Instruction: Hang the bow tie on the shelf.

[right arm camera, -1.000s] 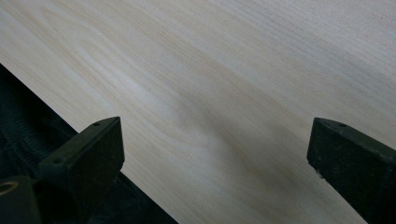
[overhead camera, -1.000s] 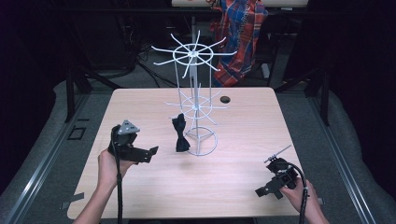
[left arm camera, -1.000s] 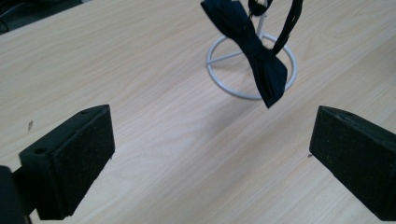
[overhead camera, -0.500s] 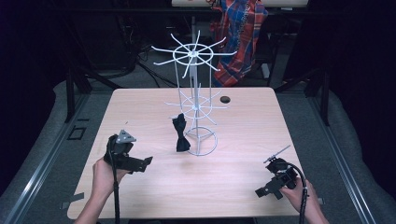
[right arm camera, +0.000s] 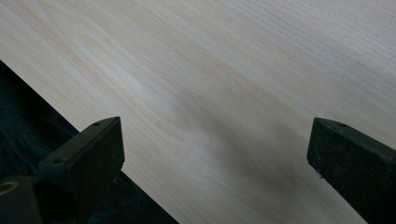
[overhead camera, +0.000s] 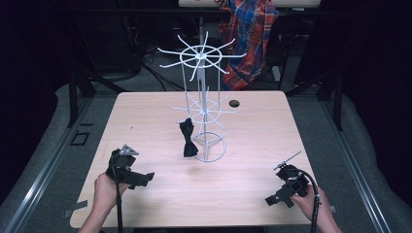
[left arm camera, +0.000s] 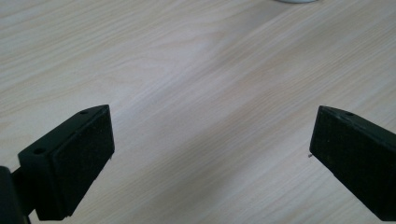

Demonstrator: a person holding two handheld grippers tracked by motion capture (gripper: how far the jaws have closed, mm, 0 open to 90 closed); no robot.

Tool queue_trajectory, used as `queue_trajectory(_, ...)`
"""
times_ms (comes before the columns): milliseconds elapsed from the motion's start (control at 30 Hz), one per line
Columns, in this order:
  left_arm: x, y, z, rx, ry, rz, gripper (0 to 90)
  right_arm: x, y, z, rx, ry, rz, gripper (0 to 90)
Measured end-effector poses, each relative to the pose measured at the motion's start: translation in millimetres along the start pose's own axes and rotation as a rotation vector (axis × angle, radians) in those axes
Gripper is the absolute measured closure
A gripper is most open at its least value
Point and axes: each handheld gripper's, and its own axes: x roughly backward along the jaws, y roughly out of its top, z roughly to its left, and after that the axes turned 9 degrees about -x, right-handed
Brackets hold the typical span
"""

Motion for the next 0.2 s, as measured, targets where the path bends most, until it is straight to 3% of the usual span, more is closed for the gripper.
queue_trajectory(200, -3.4, -1.0, 5.5, 0.005, 0.009, 0.002, 0.3, -0.5, 0.6, -0.2, 0.0, -0.001, 0.002, 3.6)
